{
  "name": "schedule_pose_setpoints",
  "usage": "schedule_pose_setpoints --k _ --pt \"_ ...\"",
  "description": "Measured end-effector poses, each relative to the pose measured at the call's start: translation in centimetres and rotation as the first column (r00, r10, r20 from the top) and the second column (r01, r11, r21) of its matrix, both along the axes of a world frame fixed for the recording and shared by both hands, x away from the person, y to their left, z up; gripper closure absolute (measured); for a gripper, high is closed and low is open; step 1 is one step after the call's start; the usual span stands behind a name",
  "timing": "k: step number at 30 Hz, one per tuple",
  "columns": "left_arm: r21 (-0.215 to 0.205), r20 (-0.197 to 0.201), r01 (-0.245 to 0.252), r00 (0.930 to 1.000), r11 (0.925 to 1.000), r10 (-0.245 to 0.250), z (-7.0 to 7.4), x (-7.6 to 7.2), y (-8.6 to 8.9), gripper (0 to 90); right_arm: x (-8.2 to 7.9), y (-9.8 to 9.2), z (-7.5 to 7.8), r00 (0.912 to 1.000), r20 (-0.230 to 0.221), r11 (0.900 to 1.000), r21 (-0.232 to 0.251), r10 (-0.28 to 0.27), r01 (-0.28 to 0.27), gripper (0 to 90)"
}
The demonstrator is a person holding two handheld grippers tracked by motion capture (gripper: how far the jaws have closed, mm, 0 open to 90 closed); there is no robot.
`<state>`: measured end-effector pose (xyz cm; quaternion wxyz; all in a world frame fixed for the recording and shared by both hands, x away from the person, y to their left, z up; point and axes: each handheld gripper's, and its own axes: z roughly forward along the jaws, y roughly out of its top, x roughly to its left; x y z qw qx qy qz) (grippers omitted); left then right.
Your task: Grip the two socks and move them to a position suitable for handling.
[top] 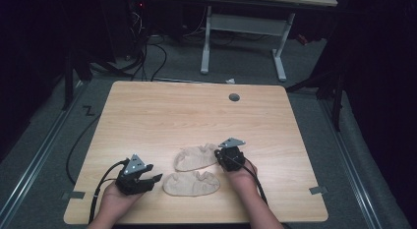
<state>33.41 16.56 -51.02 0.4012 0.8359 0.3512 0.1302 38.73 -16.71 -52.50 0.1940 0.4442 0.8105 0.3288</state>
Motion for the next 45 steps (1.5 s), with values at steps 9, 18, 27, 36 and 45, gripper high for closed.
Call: schedule_pose_setpoints --k 9,18,27,36,45 --pt "-0.007 0.011 -0.004 0.9999 1.0 0.004 -0.2 0.8 -1.4 45.0 -2.4 -2.0 1.5 0.9968 0.079 0.997 0.077 -0.011 0.005 76.4" --pt "-0.079 0.011 -0.039 0.9991 0.9961 0.04 -0.5 2.5 -4.1 45.3 -0.9 -2.4 0.8 0.9991 0.038 0.995 0.099 -0.019 0.015 69.3" --pt "-0.034 -0.008 -0.069 0.9976 0.9971 0.068 -1.9 4.6 -5.6 60.3 0.3 -1.8 0.0 0.9998 0.0 0.995 0.095 -0.019 0.019 69.7" --pt "-0.021 -0.011 -0.068 0.9976 0.9975 0.068 -2.1 4.6 -5.6 77.6 0.0 -1.4 -0.3 0.9998 -0.013 0.998 0.062 -0.014 0.015 74.3" --pt "-0.03 0.011 -0.081 0.9966 0.9963 0.081 -1.9 4.4 -5.4 86.3 -0.4 -0.8 0.2 0.9995 0.031 0.998 0.06 -0.002 0.0 86.4"
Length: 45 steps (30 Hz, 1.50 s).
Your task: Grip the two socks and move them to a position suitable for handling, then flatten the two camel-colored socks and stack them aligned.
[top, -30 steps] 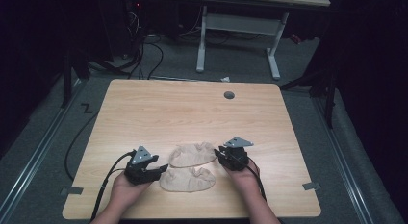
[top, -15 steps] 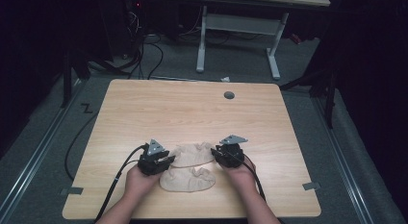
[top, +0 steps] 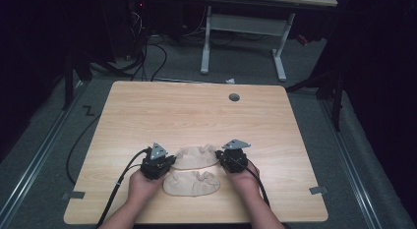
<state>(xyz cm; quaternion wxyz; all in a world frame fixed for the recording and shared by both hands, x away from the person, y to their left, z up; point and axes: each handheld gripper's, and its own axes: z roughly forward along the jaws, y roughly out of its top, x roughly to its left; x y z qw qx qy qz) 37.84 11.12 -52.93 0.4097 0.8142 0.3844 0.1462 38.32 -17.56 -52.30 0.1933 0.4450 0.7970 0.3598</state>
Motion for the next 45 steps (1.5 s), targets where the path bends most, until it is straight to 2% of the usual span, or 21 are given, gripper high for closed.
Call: schedule_pose_setpoints --k 10,14,23,31,35,45 --pt "-0.024 0.053 -0.01 0.9985 0.9997 0.011 1.1 -0.4 0.4 86.2 -0.6 0.1 1.0 0.9973 0.072 1.0 0.013 0.015 -0.016 86.4" --pt "-0.034 0.069 -0.012 0.9975 0.9993 0.015 1.5 -0.5 0.6 86.2 -0.9 0.2 1.5 0.9962 0.084 0.999 0.024 0.025 -0.027 86.3" --pt "-0.05 0.096 0.014 0.9953 0.9987 -0.01 2.9 -1.1 0.7 86.2 -2.2 0.3 2.9 0.9883 0.147 0.999 0.024 0.041 -0.045 86.4" --pt "-0.049 0.107 0.022 0.9941 0.9985 -0.017 3.4 -1.7 1.1 86.3 -2.8 0.2 3.6 0.985 0.169 0.998 0.041 0.035 -0.042 86.4" --pt "-0.058 0.121 0.027 0.9924 0.998 -0.02 4.0 -2.3 1.4 86.3 -3.4 0.5 3.8 0.9821 0.183 0.998 0.029 0.047 -0.053 86.4" --pt "-0.058 0.119 0.05 0.992 0.9971 -0.043 4.3 -2.8 1.3 86.4 -4.9 0.0 4.3 0.9772 0.205 0.998 0.02 0.055 -0.06 86.4"
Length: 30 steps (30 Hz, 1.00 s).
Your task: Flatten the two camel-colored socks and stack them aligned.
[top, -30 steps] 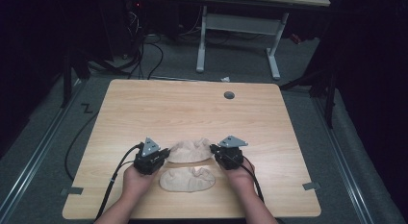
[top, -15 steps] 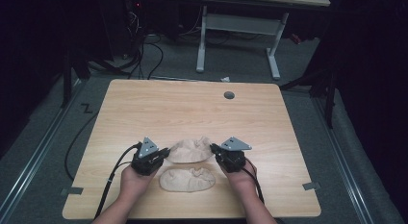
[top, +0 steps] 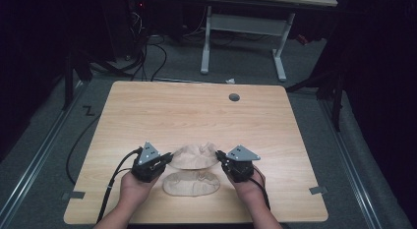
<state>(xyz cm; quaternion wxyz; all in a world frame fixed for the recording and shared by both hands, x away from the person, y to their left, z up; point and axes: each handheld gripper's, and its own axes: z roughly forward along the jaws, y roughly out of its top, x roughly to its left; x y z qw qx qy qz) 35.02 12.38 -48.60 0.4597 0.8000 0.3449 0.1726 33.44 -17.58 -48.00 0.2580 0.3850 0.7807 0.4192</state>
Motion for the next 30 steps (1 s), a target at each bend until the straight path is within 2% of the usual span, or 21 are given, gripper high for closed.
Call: schedule_pose_setpoints --k 7,12,21,30 --pt "0.006 -0.006 0.009 0.9999 0.9999 -0.009 0.4 -1.4 0.1 86.4 -1.3 -0.3 0.2 0.9999 0.013 1.0 -0.008 0.007 -0.007 86.3" --pt "0.008 0.006 0.022 0.9997 0.9997 -0.022 1.2 -2.8 0.3 86.4 -2.4 -0.6 0.4 0.9996 0.023 1.0 -0.012 0.018 -0.018 86.3" --pt "0.04 -0.027 0.046 0.9986 0.9981 -0.045 0.7 -4.0 0.6 86.3 -4.4 -0.4 -0.2 0.9983 0.0 0.998 -0.032 0.059 -0.059 86.3" --pt "0.083 -0.058 0.065 0.9965 0.9944 -0.06 -0.2 -4.9 0.7 86.3 -5.4 0.1 -1.0 0.9952 -0.035 0.994 -0.052 0.091 -0.093 86.3"
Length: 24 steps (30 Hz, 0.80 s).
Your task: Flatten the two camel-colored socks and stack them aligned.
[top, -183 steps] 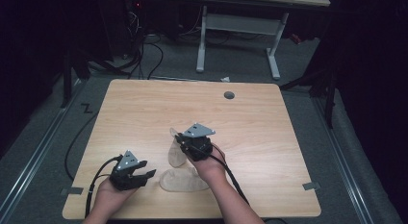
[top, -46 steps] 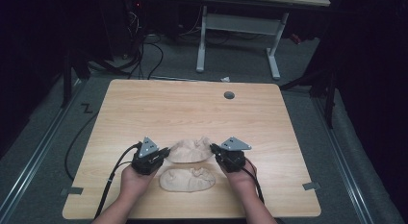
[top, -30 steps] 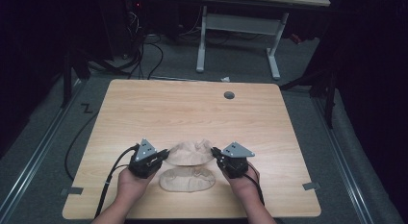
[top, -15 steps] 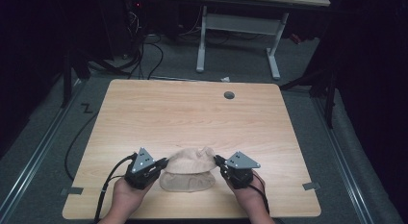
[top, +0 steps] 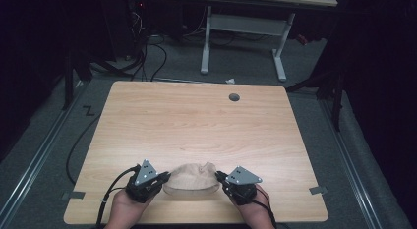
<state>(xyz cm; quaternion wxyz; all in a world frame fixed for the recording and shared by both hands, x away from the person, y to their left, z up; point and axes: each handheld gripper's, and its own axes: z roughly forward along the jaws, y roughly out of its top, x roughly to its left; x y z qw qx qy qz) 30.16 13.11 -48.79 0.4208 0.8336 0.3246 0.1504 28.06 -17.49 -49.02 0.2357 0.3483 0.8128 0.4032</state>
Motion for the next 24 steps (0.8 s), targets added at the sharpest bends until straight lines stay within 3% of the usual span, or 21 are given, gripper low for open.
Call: schedule_pose_setpoints --k 10,18,24 --pt "0.05 -0.009 0.006 0.9999 0.9987 -0.006 -0.8 -0.4 0.0 86.1 -0.5 0.1 -1.0 0.999 -0.04 0.999 -0.026 0.019 -0.02 86.2" --pt "0.095 -0.021 0.004 0.9998 0.9954 -0.002 -1.8 0.1 -0.2 85.8 0.4 0.1 -2.0 0.9964 -0.084 1.0 -0.022 0.015 -0.017 86.1" --pt "0.118 -0.039 -0.009 0.9991 0.993 0.014 -2.5 0.6 -0.1 83.8 0.8 0.6 -2.6 0.9943 -0.105 0.998 -0.055 0.019 -0.025 85.8"
